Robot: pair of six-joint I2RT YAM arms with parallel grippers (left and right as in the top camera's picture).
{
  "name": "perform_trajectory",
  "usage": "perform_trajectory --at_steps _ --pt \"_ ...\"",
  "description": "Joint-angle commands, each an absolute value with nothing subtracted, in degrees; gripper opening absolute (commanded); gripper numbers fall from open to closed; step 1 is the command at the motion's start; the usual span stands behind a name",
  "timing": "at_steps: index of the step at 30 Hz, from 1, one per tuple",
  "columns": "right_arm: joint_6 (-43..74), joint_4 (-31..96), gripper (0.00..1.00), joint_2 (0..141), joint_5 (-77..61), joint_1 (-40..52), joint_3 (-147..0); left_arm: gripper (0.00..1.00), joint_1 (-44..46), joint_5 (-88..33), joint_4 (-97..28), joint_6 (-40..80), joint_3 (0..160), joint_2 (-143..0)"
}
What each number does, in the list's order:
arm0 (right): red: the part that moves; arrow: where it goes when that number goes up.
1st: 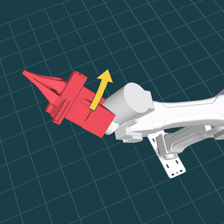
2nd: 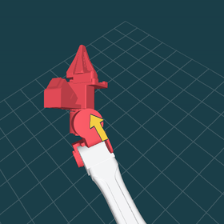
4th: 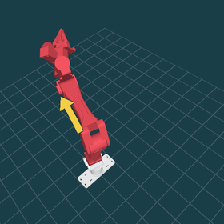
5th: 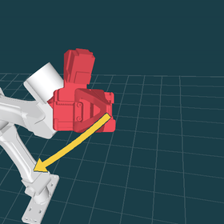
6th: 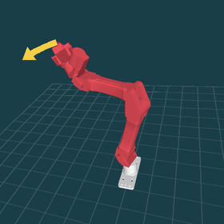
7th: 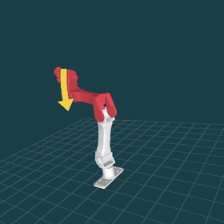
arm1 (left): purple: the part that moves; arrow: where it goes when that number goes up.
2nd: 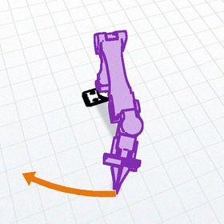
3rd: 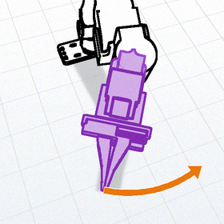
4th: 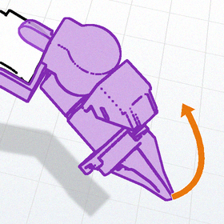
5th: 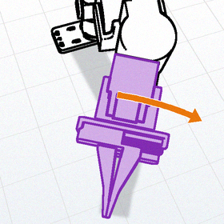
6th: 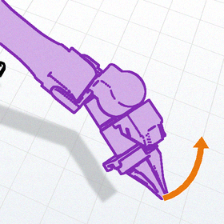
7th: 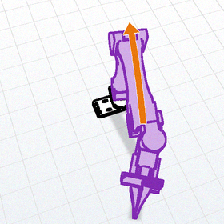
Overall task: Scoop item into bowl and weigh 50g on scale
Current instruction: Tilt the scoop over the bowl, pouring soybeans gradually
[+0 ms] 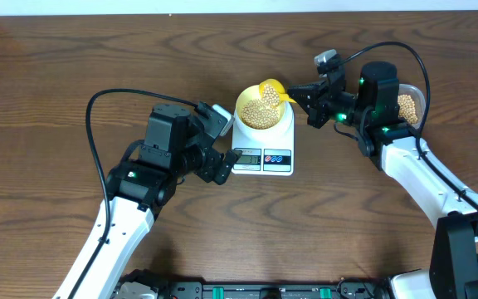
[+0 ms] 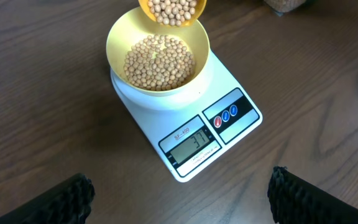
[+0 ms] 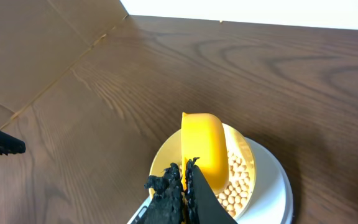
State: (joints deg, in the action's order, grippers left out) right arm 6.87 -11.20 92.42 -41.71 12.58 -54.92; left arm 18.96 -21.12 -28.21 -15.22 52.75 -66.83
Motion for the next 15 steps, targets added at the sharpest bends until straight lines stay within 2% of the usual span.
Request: perform_trajectory --at_steps 1,15 --pt "4.3 -11.4 0.01 92.7 -41.9 13.0 -55.0 0.91 18.7 -21.8 -28.2 -15.1 52.6 -66.2" --pt "-0.2 -11.4 0.01 92.7 -41.9 13.0 -55.0 0.91 18.7 -21.8 -28.2 -15.1 52.6 -66.2"
